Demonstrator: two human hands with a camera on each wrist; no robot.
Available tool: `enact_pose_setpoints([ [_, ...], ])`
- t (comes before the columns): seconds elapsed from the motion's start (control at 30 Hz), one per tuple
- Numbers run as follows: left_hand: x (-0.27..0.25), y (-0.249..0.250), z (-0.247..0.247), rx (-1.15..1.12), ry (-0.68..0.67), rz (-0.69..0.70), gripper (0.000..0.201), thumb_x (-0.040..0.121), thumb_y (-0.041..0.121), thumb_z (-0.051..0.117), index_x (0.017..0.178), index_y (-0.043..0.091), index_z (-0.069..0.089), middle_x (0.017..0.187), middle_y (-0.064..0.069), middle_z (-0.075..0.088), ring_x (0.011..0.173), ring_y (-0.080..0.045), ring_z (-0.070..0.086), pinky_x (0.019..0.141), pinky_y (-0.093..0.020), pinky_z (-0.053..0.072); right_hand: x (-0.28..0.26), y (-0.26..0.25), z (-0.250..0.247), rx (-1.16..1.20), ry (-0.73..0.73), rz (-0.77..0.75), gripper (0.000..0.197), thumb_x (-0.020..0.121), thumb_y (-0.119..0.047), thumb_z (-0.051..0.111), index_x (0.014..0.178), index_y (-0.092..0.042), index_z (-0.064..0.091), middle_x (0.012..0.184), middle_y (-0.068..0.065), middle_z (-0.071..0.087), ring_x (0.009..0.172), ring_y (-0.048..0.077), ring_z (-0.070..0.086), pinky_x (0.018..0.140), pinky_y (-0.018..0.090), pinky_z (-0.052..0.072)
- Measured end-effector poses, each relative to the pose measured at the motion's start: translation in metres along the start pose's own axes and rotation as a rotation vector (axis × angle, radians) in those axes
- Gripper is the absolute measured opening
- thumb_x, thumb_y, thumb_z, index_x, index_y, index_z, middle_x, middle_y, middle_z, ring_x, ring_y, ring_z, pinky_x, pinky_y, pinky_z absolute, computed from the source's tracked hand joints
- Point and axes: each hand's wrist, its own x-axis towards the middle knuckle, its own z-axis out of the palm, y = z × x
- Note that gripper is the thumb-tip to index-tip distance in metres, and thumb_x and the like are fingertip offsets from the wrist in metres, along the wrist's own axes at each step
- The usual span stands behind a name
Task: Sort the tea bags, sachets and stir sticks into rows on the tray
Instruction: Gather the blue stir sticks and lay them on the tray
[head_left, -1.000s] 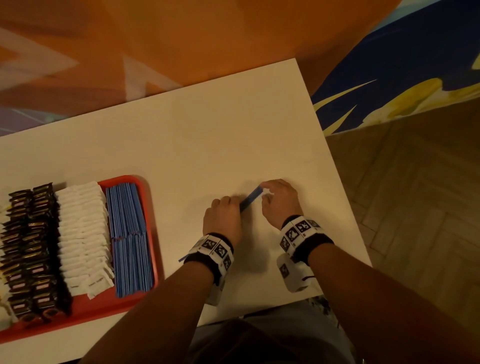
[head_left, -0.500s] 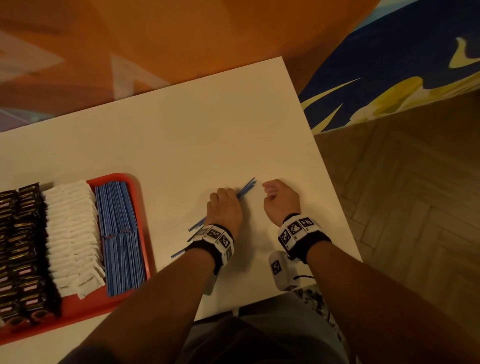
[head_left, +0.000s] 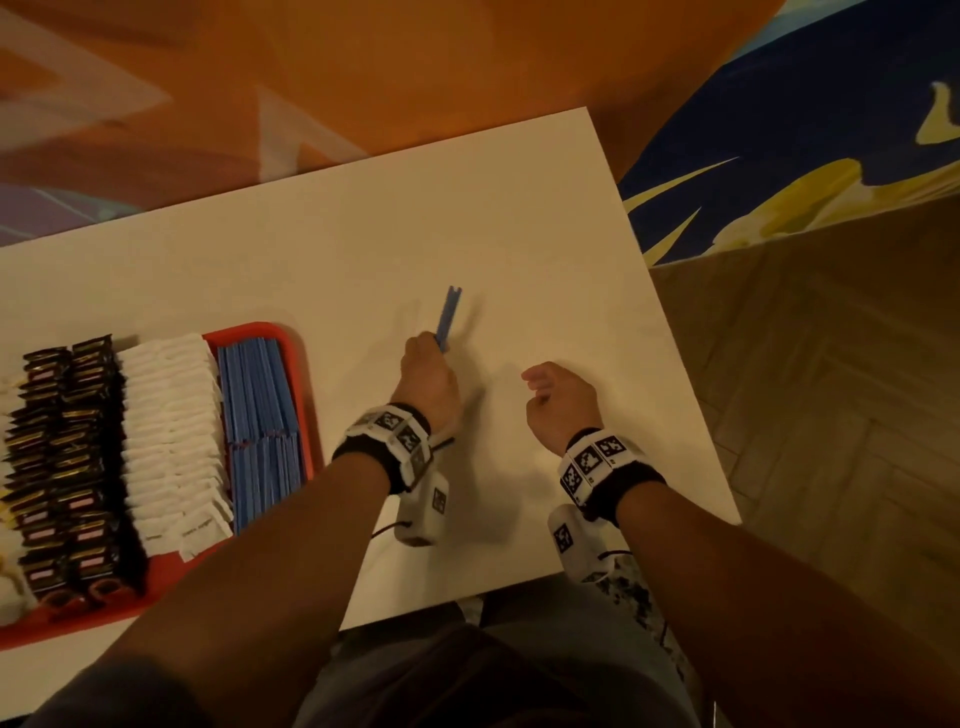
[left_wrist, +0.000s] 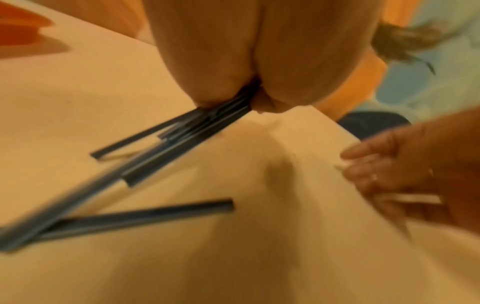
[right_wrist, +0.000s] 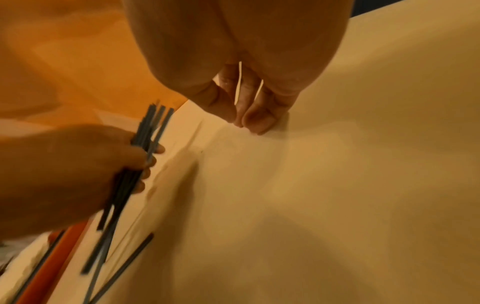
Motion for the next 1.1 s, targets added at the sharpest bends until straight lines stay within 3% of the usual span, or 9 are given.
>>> enact_pose_setpoints([
  [0.17, -0.005, -0.023, -0.044, -0.372, 0.118, -0.137, 0.024, 0.1, 0.002, 0.034, 0.114, 0.019, 0.039, 0.106, -0.01, 0.048, 0.082, -0.023, 0.054, 0.064, -0.03, 0.045, -0.012, -0.017, 0.039, -0.232, -0.225, -0.216, 0.032, 0.089, -0.007, 0.055, 0.119, -0.015, 0.06, 0.118, 0.004, 0.059, 0.109, 0.018, 0.055, 0.098, 0.028, 0.044],
  [0.37, -0.026, -0.039, -0.073, -0.729, 0.343, -0.31, 0.024, 0.103, 0.002, 0.031, 0.118, 0.017, 0.042, 0.091, 0.008, 0.042, 0.074, -0.008, 0.045, 0.079, -0.037, 0.05, -0.026, -0.04, 0.086, -0.701, -0.407, -0.514, 0.03, 0.091, -0.019, 0.061, 0.121, -0.022, 0.061, 0.119, 0.003, 0.055, 0.117, 0.026, 0.045, 0.094, 0.035, 0.042],
  [0.5, -0.032, -0.057, -0.081, -0.986, 0.439, -0.478, 0.035, 0.103, 0.003, 0.031, 0.134, 0.007, 0.046, 0.115, -0.014, 0.056, 0.089, -0.024, 0.055, 0.077, -0.036, 0.051, -0.037, -0.048, 0.096, -0.91, -0.369, -0.525, 0.028, 0.089, -0.008, 0.055, 0.116, -0.015, 0.058, 0.123, 0.006, 0.051, 0.119, 0.027, 0.042, 0.096, 0.038, 0.04],
  [0.6, -0.036, -0.07, -0.083, -1.197, 0.481, -0.567, 0.045, 0.097, -0.001, 0.029, 0.137, 0.009, 0.046, 0.078, -0.006, 0.051, 0.065, -0.014, 0.041, 0.046, -0.022, 0.037, -0.048, -0.048, 0.097, -0.967, -0.345, -0.487, 0.033, 0.09, -0.008, 0.053, 0.122, -0.009, 0.052, 0.127, 0.011, 0.048, 0.121, 0.029, 0.044, 0.099, 0.039, 0.041],
  [0.73, -0.047, -0.076, -0.088, -1.315, 0.463, -0.674, 0.058, 0.093, -0.002, 0.028, 0.15, 0.009, 0.036, 0.061, 0.001, 0.047, 0.049, -0.01, 0.036, 0.038, -0.02, 0.022, -0.058, -0.044, 0.094, -0.964, -0.352, -0.408, 0.034, 0.092, -0.008, 0.049, 0.126, -0.008, 0.046, 0.127, 0.013, 0.051, 0.118, 0.03, 0.048, 0.094, 0.039, 0.045],
  [0.8, -0.052, -0.075, -0.09, -1.347, 0.452, -0.683, 0.052, 0.092, -0.001, 0.029, 0.139, 0.012, 0.049, 0.056, 0.001, 0.044, 0.042, -0.011, 0.034, 0.037, -0.018, 0.02, -0.06, -0.044, 0.09, -0.942, -0.359, -0.358, 0.037, 0.092, -0.007, 0.05, 0.129, -0.008, 0.043, 0.129, 0.013, 0.051, 0.118, 0.03, 0.048, 0.093, 0.04, 0.047],
  [0.9, -0.061, -0.071, -0.093, -1.407, 0.429, -0.687, 0.032, 0.096, 0.003, 0.028, 0.075, 0.019, 0.047, 0.045, 0.004, 0.032, 0.031, -0.011, 0.025, 0.037, -0.014, 0.015, -0.063, -0.047, 0.087, -0.895, -0.369, -0.29, 0.037, 0.09, -0.008, 0.053, 0.126, -0.009, 0.044, 0.127, 0.012, 0.05, 0.116, 0.031, 0.05, 0.092, 0.039, 0.047],
  [1.0, -0.073, -0.066, -0.097, -1.443, 0.396, -0.658, 0.025, 0.093, 0.004, 0.034, 0.073, -0.001, 0.049, 0.043, 0.007, 0.025, 0.032, -0.01, 0.019, 0.038, -0.014, 0.014, -0.062, -0.062, 0.082, -0.659, -0.353, -0.199, 0.024, 0.088, -0.008, 0.056, 0.112, -0.01, 0.05, 0.116, 0.011, 0.054, 0.105, 0.028, 0.055, 0.084, 0.034, 0.047],
  [1.1, -0.084, -0.061, -0.1, -1.404, 0.335, -0.549, 0.027, 0.097, 0.022, 0.048, 0.071, 0.016, 0.043, 0.048, 0.007, 0.026, 0.037, -0.01, 0.019, 0.039, -0.017, 0.015, -0.064, -0.1, 0.075, -0.396, -0.29, -0.249, 0.008, 0.092, -0.009, 0.051, 0.098, -0.014, 0.051, 0.106, 0.011, 0.062, 0.085, 0.023, 0.053, 0.069, 0.027, 0.04],
])
